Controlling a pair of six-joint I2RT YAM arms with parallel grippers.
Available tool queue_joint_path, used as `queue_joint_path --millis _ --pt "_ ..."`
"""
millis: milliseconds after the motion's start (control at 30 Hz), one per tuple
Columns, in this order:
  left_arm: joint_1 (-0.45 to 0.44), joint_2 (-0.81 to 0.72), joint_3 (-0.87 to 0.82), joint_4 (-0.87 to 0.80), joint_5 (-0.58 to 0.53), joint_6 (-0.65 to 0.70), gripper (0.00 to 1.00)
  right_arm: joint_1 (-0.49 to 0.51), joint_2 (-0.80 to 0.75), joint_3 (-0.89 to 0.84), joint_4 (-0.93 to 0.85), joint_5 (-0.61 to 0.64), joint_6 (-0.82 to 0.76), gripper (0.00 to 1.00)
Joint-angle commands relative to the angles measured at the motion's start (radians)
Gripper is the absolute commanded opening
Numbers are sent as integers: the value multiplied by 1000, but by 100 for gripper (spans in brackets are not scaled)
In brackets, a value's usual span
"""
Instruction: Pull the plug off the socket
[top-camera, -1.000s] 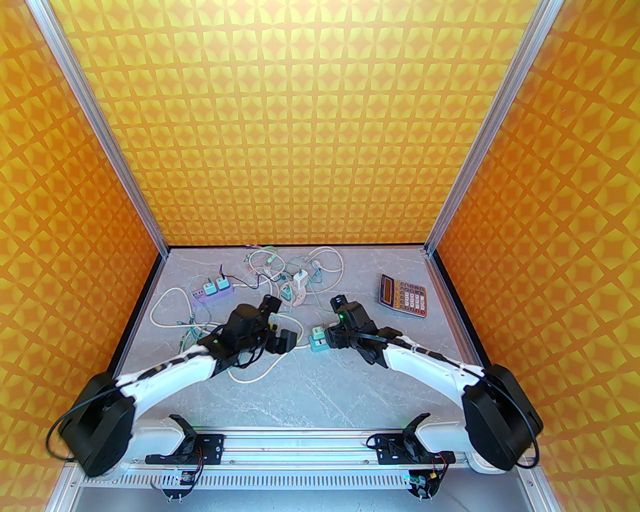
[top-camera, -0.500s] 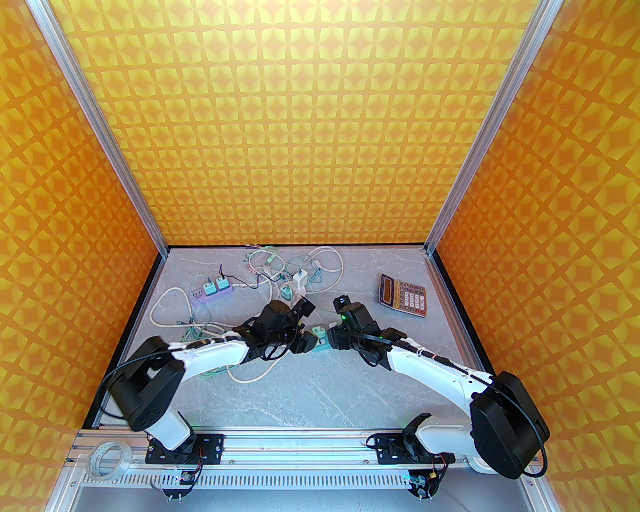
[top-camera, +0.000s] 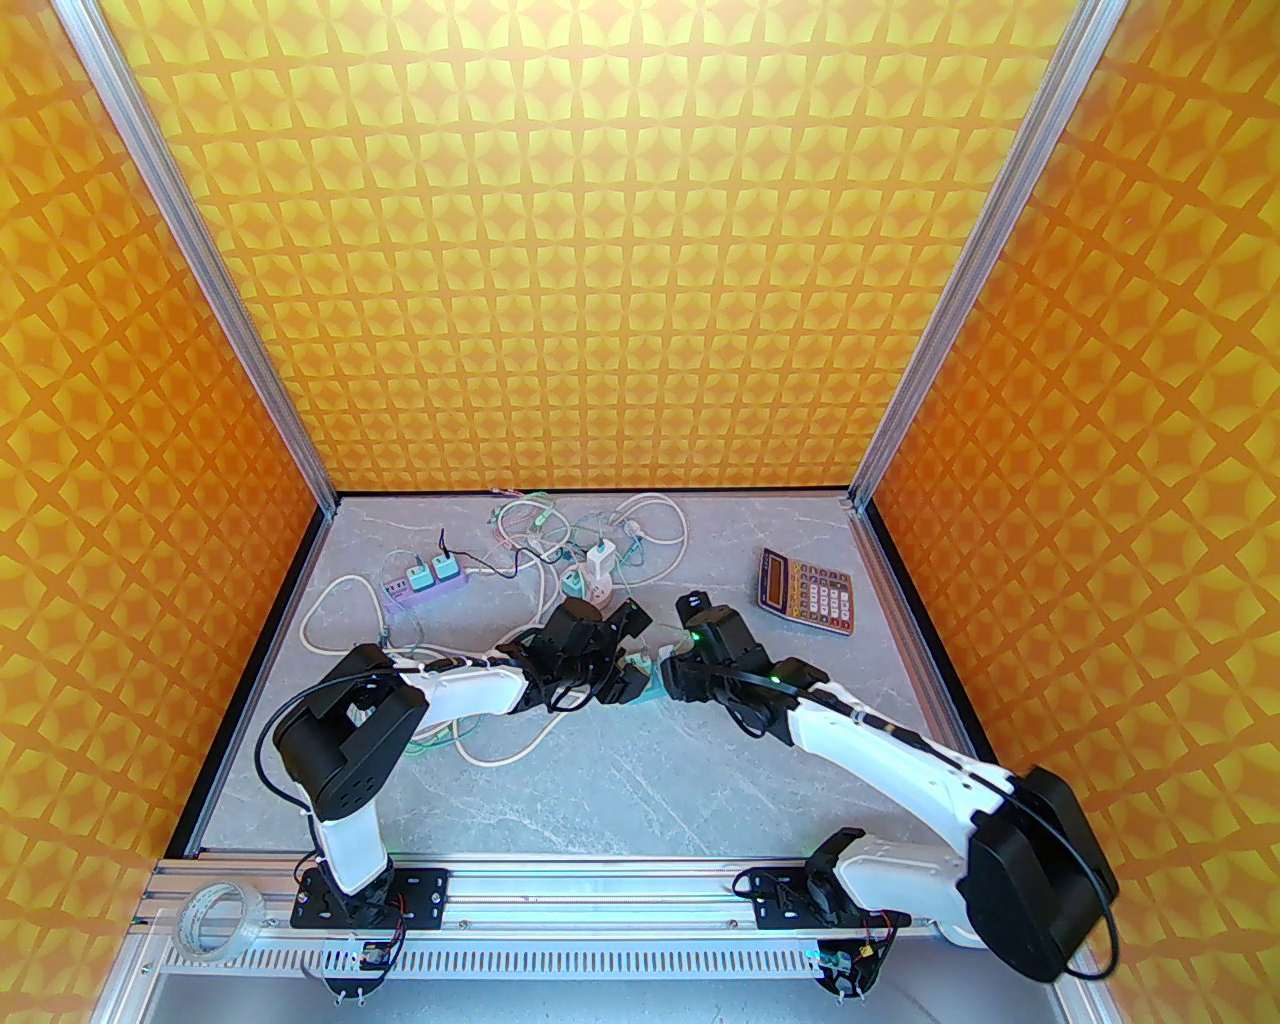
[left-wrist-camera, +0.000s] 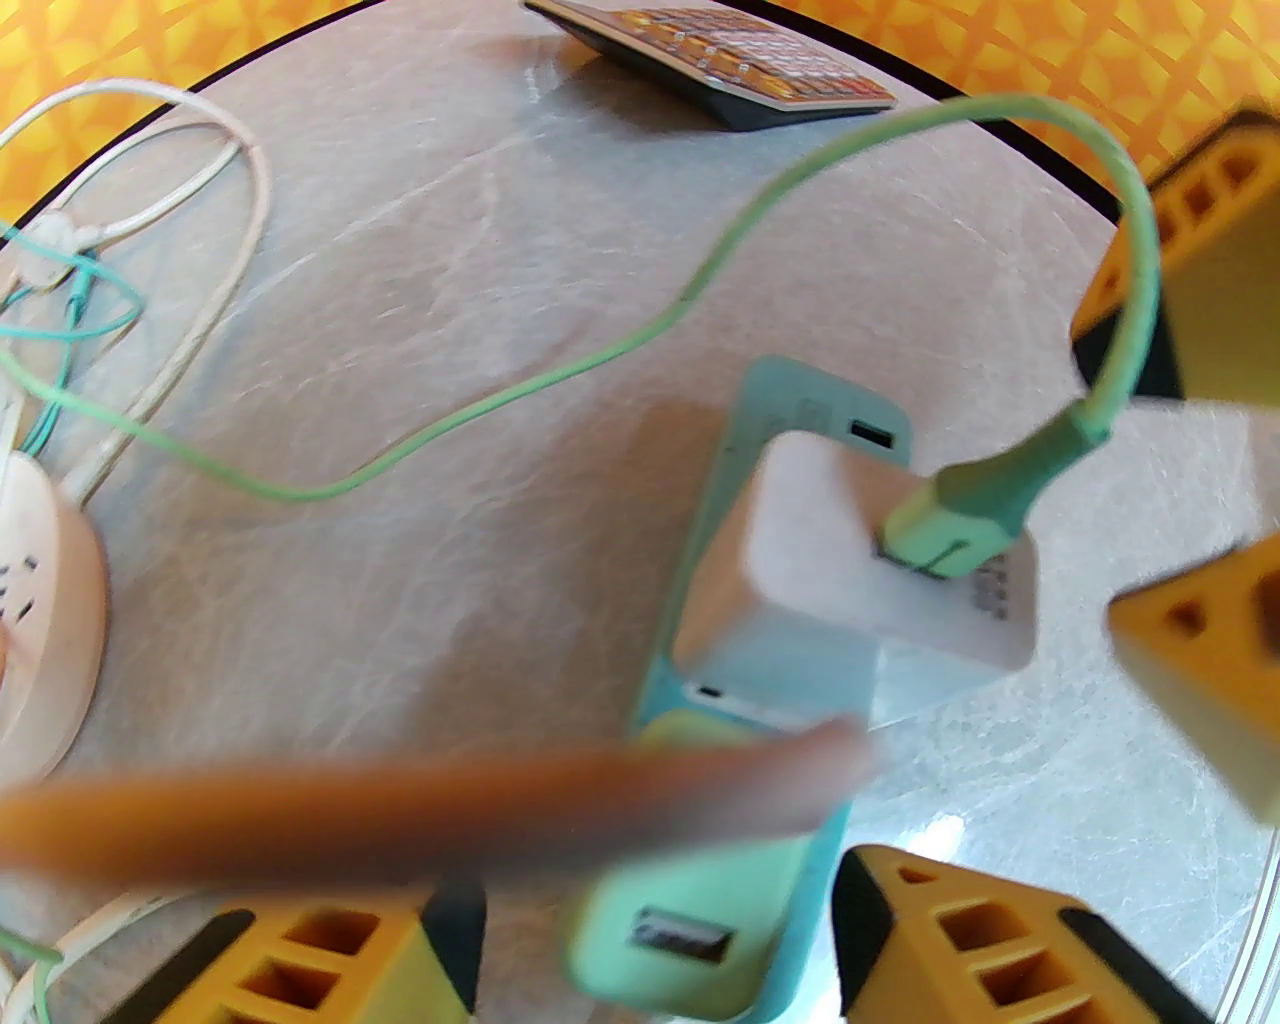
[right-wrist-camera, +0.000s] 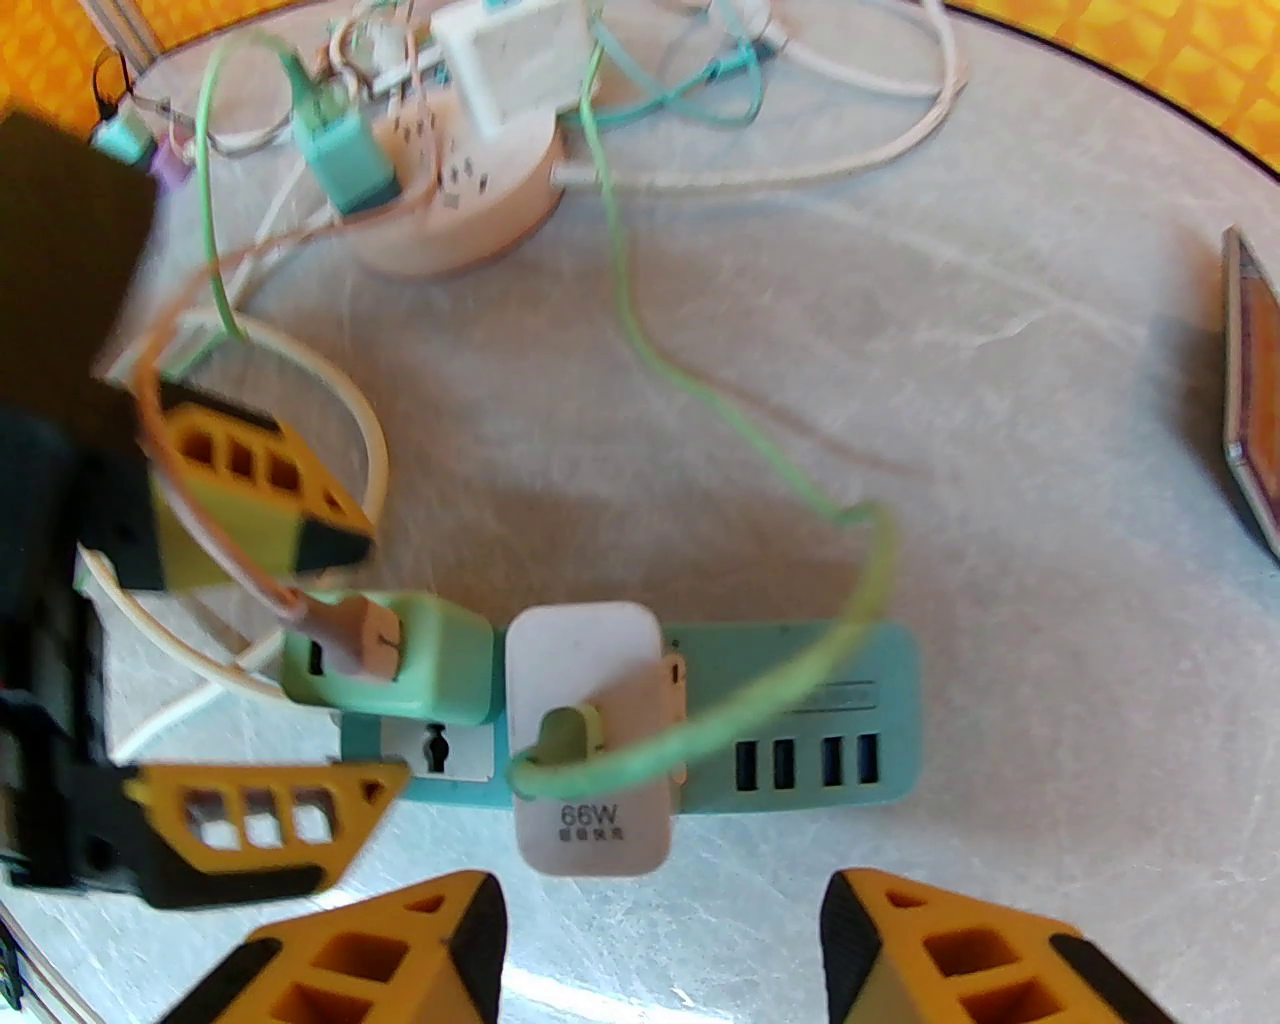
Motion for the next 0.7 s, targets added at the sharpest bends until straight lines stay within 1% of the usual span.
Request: queue_joint_path --millis 0,67,133,300,400,500,567,667 --pt "-30 20 41 9 28 17 54 -7 -25 0 -25 32 26 56" --pt "-42 30 49 6 28 13 54 -9 -26 -1 -28 31 31 55" --pt "-51 38 51 9 28 13 52 -11 -24 -8 -25 21 32 52" --pt "-71 66 75 -24 28 37 52 -11 0 -22 -17 -11 37 53" --pt "-75 78 81 -36 22 56 48 -11 -3 -27 -10 -31 40 52" --pt "-75 84 79 -43 17 69 39 -10 23 -24 -6 -75 31 50" --pt "-75 84 80 -47 16 73 34 -11 55 -18 -7 -83 29 46" --pt "-75 84 76 -46 12 73 35 -11 79 -21 4 -94 36 43"
